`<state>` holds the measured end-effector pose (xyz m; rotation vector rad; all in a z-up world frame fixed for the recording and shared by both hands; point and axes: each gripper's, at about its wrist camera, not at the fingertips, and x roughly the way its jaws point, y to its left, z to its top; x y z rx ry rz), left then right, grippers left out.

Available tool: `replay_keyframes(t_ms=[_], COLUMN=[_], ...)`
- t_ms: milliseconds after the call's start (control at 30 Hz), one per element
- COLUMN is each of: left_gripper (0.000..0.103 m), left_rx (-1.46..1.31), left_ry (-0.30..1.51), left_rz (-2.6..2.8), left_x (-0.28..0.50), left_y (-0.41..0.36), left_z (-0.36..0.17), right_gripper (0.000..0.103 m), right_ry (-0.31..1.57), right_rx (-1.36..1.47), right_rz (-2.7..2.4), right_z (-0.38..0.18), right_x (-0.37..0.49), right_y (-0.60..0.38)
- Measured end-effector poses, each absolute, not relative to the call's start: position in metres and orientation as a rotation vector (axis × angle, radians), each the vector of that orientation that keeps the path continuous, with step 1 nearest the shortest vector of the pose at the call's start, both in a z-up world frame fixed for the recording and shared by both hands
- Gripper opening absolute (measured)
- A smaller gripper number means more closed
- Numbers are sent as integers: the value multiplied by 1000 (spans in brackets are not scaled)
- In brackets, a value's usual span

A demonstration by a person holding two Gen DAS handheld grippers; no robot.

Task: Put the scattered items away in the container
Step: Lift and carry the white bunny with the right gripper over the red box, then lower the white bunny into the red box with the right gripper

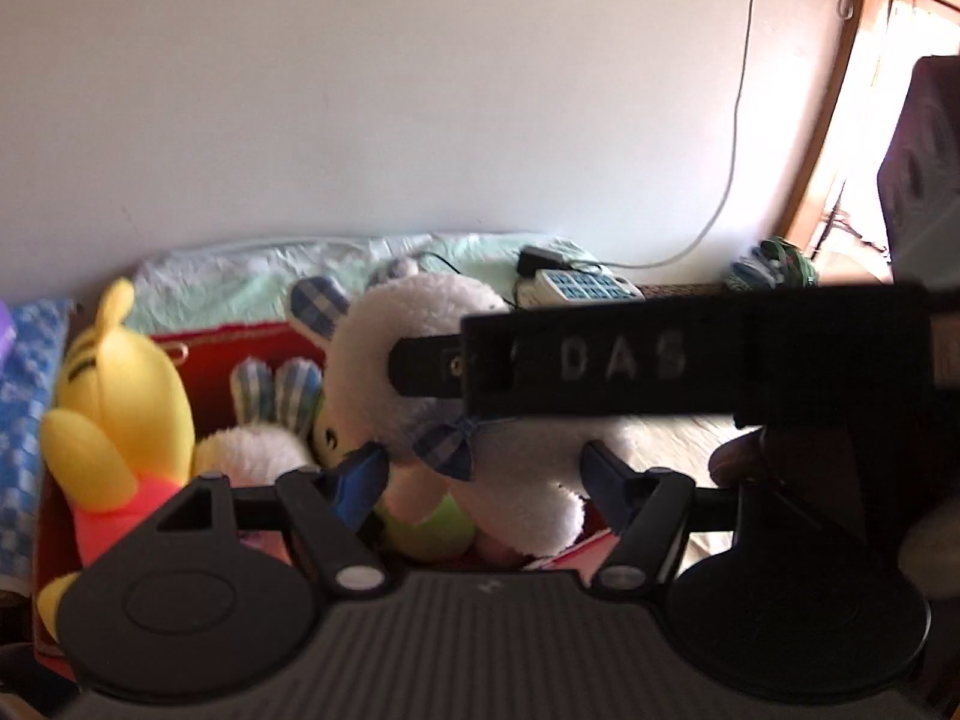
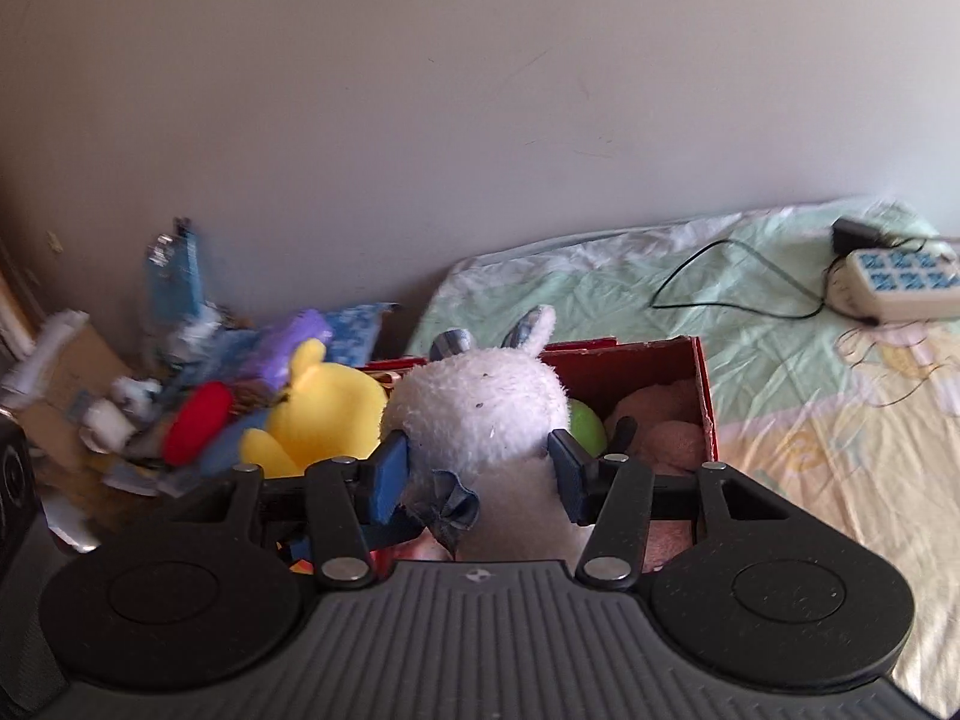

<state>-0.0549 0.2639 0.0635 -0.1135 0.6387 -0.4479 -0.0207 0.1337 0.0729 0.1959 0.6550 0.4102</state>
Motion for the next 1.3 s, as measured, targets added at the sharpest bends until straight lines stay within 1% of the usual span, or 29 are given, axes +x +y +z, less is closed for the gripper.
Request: replay_keyframes(t_ms=[133,200,267,367,433,467,667,733,867,933,1000,1067,1100,1133,1233,1300], left_gripper=[71,71,71,71,75,76,75,73,73,77,79,80,80,80,80,80], left_rx=[-140,-148,-154,-147,-148,-151,-107,-89,-47,-42,-45,-45,-46,-48,-59,-58], left_ry=[677,697,716,736,742,746,760,760,764,762,760,763,765,764,764,764], left_rz=[-500,-521,-534,-544,-538,-536,-495,-482,-451,-450,-445,-430,-426,-424,-420,-415], left_x=[-44,-39,-33,-26,-24,-22,-16,-18,-18,-17,-15,-15,-13,-14,-17,-18], left_y=[289,296,301,307,309,311,318,321,313,307,301,297,295,295,300,301], left_z=[49,42,36,28,27,26,23,22,19,20,19,19,18,19,22,22], right_gripper=[51,47,36,36,36,36,37,37,36,36,37,37,37,42,66,64], right_ry=[668,674,684,696,720,734,802,795,782,769,777,760,755,753,748,755], right_rx=[170,153,147,161,189,210,288,303,296,309,323,274,264,257,253,260], right_rz=[342,306,285,261,268,275,315,339,407,388,406,419,427,440,440,442], right_z=[62,57,53,50,48,47,40,36,27,24,25,26,25,26,30,30], right_x=[-15,-14,-14,-21,-17,-16,-11,-12,-7,-4,-4,-6,-7,-9,-12,-11], right_y=[155,164,170,179,179,179,188,190,186,178,172,173,173,173,170,167])
